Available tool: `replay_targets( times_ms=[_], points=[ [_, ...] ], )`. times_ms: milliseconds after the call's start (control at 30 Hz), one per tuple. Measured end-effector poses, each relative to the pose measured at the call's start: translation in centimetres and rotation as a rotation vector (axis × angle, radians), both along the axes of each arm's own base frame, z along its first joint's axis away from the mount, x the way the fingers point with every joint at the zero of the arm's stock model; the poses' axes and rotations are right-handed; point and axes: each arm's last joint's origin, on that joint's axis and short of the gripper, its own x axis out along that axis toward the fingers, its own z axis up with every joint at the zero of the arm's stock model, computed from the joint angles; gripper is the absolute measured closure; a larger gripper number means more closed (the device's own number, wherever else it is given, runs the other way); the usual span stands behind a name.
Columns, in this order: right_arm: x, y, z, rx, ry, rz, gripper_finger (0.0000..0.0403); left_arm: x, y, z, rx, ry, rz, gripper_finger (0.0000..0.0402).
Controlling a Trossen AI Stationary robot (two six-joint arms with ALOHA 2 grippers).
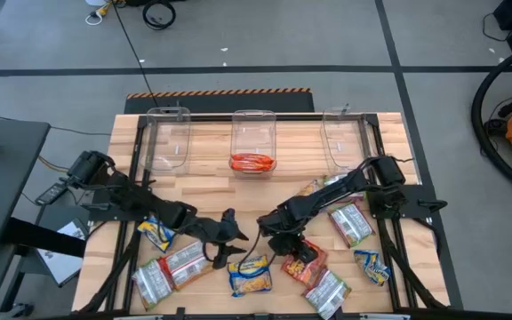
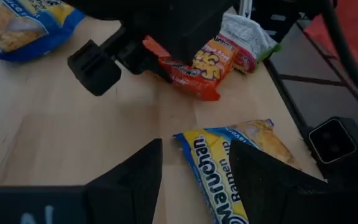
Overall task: Sort Maruchan noodles
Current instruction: Put the orange noodle pack into the middle transparent bin
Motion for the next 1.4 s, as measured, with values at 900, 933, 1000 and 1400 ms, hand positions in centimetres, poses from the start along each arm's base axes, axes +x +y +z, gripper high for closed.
replay_targets(
  times_ms=[900, 933, 1000, 1400],
  points=[
    [-0.5, -3.8, 14.0, -0.484, -0.447, -0.324, 0.0396, -5.1, 6.1, 6.0, 0.243, 0.098, 0.297, 0.021],
    [-0.7, -4.5, 14.9, -0.544, -0.497, -0.376, 0.0397, -5.1, 6.1, 5.9, 0.244, 0.099, 0.318, 0.021],
    [-1.1, -5.9, 16.8, -0.671, -0.599, -0.489, 0.0397, -5.2, 6.3, 5.8, 0.268, 0.113, 0.353, 0.021],
    [1.6, -14.7, 19.5, -1.063, -0.913, -0.973, 0.0398, -4.9, 7.6, 5.5, 0.237, 0.105, 0.566, 0.021]
  ],
)
